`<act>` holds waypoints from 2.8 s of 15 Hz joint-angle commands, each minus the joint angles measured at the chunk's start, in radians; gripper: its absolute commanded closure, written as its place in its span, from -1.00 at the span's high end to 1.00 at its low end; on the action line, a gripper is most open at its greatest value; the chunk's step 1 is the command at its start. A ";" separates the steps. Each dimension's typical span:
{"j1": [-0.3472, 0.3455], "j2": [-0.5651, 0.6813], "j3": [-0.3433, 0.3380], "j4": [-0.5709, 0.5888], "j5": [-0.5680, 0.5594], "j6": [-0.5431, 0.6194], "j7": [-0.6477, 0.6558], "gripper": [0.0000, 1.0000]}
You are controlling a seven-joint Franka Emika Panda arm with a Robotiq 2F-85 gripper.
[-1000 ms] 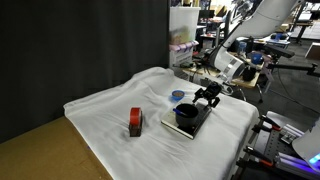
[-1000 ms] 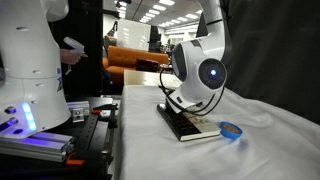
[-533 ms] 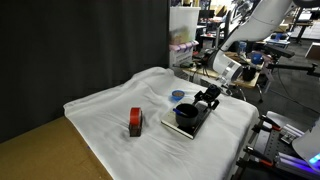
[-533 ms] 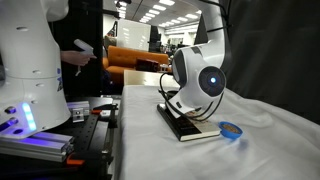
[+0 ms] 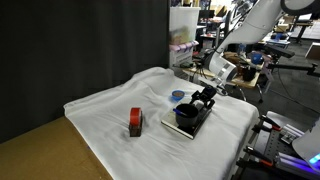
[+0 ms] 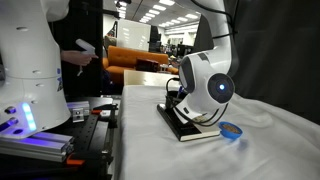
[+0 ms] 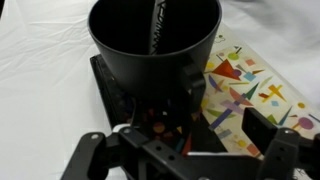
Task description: Remove the black cup from the book and place it on the table
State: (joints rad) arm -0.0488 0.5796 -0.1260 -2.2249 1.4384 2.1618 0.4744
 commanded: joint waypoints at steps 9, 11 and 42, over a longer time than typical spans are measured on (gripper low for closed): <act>-0.002 0.026 0.012 0.044 0.000 -0.013 -0.004 1.00; -0.001 0.025 0.015 0.045 0.001 -0.015 -0.004 1.00; 0.011 0.031 0.021 0.055 0.004 -0.007 0.010 0.45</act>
State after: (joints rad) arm -0.0355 0.6107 -0.1060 -2.1715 1.4383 2.1511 0.4748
